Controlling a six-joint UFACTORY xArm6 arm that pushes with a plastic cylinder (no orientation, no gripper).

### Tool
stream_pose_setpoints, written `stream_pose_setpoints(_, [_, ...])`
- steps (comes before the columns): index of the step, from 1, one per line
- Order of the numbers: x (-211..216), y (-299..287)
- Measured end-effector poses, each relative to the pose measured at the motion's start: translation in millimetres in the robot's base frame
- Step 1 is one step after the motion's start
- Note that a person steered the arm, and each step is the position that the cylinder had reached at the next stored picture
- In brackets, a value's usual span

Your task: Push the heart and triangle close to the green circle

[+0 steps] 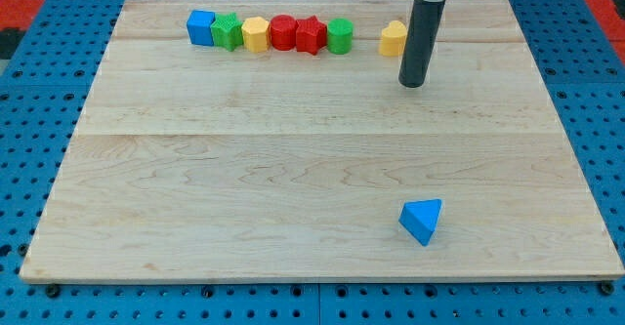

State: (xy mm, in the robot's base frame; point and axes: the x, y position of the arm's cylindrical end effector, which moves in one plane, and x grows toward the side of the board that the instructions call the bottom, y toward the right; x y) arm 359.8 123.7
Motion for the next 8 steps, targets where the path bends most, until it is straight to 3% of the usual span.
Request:
stream_pose_setpoints(3, [-8, 16])
stream_pose_setpoints(4, [-47, 32])
stream_pose_setpoints(5, [-81, 20])
stream_pose_setpoints(8, [-85, -25])
